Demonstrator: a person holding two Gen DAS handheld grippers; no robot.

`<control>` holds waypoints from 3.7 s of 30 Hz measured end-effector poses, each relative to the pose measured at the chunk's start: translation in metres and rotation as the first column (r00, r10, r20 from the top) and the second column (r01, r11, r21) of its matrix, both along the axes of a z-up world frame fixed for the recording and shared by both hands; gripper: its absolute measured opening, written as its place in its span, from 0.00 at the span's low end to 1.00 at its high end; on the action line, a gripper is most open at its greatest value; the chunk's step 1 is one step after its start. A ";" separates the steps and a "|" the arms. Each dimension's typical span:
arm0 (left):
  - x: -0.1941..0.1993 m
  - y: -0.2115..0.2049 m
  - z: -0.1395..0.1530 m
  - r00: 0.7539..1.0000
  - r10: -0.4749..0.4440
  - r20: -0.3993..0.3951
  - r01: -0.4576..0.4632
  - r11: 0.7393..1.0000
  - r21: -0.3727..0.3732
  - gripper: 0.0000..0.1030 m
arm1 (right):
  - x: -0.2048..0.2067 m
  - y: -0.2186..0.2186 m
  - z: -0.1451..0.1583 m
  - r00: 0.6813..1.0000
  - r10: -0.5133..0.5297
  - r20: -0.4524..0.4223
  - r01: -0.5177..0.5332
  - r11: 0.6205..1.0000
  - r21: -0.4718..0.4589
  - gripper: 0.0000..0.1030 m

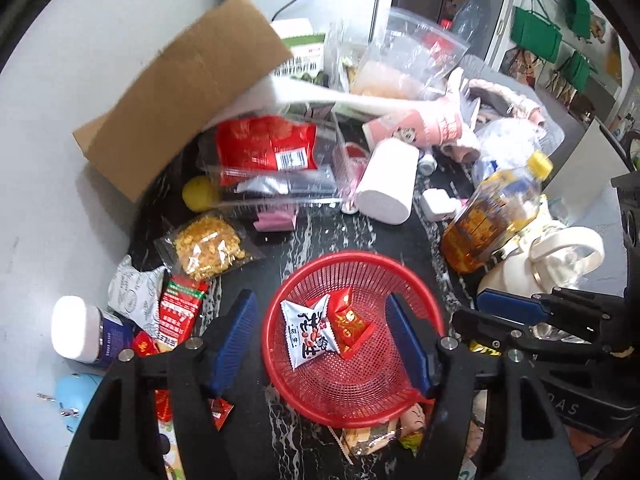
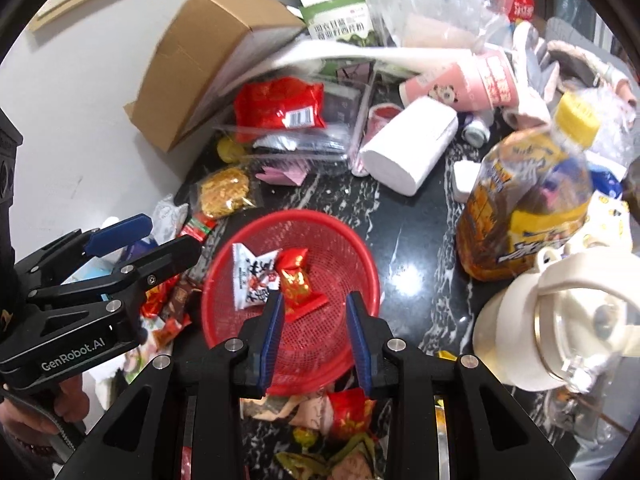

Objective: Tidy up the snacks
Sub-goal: 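Open both grippers to drop the packets into the red basket, then raise both open grippers away from the red basket, then grasp the large red snack bag with the left gripper while the right gripper approaches the green-gold bag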

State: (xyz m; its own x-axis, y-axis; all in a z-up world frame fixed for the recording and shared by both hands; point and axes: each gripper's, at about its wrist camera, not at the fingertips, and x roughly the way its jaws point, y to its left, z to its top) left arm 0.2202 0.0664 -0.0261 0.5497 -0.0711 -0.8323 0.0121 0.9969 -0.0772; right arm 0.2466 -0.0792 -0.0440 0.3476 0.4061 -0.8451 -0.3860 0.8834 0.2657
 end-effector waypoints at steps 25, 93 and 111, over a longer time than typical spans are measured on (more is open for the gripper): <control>-0.097 -0.019 0.094 0.988 0.012 0.154 -0.013 1.000 0.003 0.64 | -0.101 -0.026 0.111 0.963 0.001 0.268 -0.005 1.000 0.016 0.69; -0.200 -0.033 -0.125 0.924 0.052 -0.378 -0.095 0.991 -0.095 0.64 | -0.196 -0.064 -0.062 0.982 0.013 -0.189 -0.018 1.000 -0.023 0.69; -0.181 -0.070 -0.172 0.876 0.022 -0.481 0.001 0.999 0.047 0.94 | -0.183 -0.075 -0.085 0.971 -0.039 -0.235 0.027 0.998 -0.053 0.69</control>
